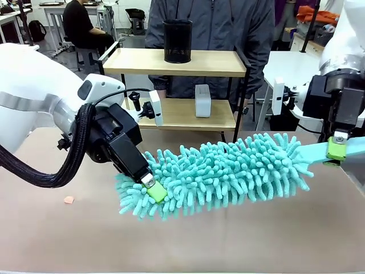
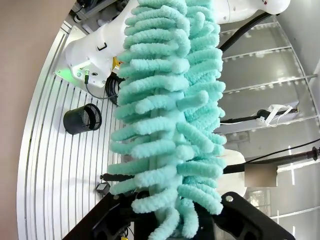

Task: Clean the shelf.
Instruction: Hand the Duster back to the human.

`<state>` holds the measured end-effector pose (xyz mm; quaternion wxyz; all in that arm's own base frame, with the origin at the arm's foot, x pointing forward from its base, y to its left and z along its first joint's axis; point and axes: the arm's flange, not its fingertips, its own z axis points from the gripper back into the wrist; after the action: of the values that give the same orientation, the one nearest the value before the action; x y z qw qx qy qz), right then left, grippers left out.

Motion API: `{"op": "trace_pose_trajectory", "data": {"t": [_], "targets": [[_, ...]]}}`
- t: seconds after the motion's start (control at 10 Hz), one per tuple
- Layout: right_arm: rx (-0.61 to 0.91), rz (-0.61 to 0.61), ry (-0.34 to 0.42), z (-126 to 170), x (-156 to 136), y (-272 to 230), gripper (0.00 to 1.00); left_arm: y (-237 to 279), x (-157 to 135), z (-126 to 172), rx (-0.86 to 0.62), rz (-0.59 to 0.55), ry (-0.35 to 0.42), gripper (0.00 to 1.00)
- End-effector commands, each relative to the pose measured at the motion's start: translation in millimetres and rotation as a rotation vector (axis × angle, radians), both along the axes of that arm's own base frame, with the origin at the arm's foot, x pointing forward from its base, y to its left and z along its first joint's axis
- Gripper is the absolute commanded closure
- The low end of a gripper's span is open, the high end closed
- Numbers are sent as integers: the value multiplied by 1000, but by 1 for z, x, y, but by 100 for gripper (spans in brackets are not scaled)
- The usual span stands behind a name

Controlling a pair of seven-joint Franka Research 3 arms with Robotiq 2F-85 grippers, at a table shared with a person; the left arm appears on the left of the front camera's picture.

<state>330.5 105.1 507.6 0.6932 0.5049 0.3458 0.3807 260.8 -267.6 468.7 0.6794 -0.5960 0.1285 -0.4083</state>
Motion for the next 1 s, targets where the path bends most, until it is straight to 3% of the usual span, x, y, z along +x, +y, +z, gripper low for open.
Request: {"op": "trace_pose_trajectory", "data": {"t": [0.0, 0.1, 0.2, 0.3, 0.4, 0.5, 0.7, 0.8, 0.9], "targets": [[35, 21, -19, 6, 6, -5, 87, 0, 1, 5, 2, 5, 2, 100], [31, 20, -22, 6, 5, -6, 87, 1, 2, 6, 0, 6, 1, 100], [29, 23, -16, 6, 5, -7, 65, 1, 2, 6, -1, 9, 1, 100], [39, 12, -14, 6, 4, -9, 32, 2, 2, 6, 2, 2, 1, 100], [52, -3, -19, 7, 5, -13, 10, 4, 3, 7, -1, -3, -5, 100], [57, -21, -25, 9, 4, -17, 0, 10, 5, 10, -9, 5, -14, 100], [106, -130, -38, 12, 6, -40, 0, 35, 8, 26, -94, 13, -25, 100], [203, -305, -31, 11, 8, -69, 0, 56, 9, 41, -147, 38, -58, 100], [266, -591, -25, 5, 7, -101, 0, 76, 10, 54, -175, 79, -100, 100]]}}
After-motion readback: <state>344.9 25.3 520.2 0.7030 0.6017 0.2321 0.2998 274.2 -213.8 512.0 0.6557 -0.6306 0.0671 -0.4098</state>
